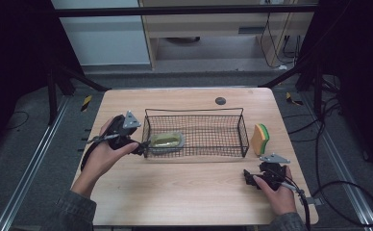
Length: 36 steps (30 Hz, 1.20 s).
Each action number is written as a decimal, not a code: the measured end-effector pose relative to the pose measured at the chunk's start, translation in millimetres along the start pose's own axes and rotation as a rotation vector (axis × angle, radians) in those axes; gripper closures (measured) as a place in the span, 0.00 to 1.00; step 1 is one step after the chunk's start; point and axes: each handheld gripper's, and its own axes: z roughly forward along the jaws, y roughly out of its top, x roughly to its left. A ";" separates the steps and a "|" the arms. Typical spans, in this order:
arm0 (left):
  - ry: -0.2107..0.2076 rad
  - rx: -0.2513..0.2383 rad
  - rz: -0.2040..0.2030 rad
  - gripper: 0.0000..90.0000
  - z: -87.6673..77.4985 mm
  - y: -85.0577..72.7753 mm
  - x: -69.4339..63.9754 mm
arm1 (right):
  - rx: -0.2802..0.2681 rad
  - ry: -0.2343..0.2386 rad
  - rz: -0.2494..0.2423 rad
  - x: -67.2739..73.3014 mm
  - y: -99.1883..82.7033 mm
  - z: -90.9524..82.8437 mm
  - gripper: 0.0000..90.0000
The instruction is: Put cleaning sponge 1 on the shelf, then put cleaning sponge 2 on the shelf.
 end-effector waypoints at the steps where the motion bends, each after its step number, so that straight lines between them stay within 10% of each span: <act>1: -0.001 0.001 -0.016 0.07 -0.3 -6.0 0.1 | 0.000 0.000 0.000 0.0 0.0 0.0 0.01; 17: 0.008 0.113 -0.276 0.06 47.5 -111.4 9.0 | 0.029 -0.024 -0.002 1.4 7.9 -14.3 0.13; 36: 0.017 0.000 -0.344 0.00 63.6 -132.1 2.0 | 0.169 -0.064 -0.028 -21.7 106.7 -71.9 0.43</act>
